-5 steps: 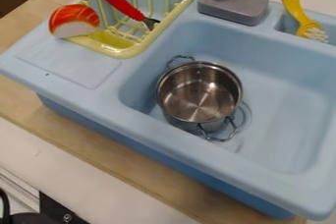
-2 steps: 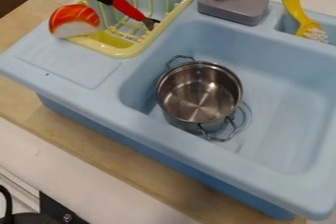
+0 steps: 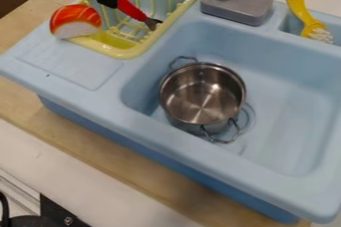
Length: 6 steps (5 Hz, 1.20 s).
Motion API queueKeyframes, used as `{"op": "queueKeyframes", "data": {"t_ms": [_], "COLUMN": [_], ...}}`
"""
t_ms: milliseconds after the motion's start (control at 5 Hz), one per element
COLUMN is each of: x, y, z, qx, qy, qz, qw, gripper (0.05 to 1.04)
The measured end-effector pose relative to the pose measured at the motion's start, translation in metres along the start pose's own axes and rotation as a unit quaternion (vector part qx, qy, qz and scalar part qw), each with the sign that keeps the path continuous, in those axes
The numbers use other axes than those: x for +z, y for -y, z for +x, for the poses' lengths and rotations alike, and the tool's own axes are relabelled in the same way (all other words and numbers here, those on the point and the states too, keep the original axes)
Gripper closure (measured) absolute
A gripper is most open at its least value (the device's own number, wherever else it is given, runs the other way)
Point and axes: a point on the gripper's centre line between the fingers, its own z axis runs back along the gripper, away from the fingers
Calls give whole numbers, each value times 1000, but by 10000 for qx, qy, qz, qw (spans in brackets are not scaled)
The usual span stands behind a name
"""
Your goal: Put the red object inside the silver pot in the sink
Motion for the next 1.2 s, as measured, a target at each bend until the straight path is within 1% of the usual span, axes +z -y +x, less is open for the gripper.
{"op": "queueKeyframes", "data": {"t_ms": [200, 400, 600, 800, 1000, 1200], "x": [-13, -25, -27, -40, -50, -51], "y": [7, 10, 16, 21, 24, 25], "z": [1, 3, 2, 6, 10, 6], "qx": [-132, -280, -346, -438, -537, -540], "qy": [-212, -475, -680, -734, -675, -762], "qz": [-29, 5, -218, -39, 243, 253], "qw": [9997, 9985, 9968, 9963, 9960, 9953], "gripper": [95, 95, 95, 143, 407, 650]}}
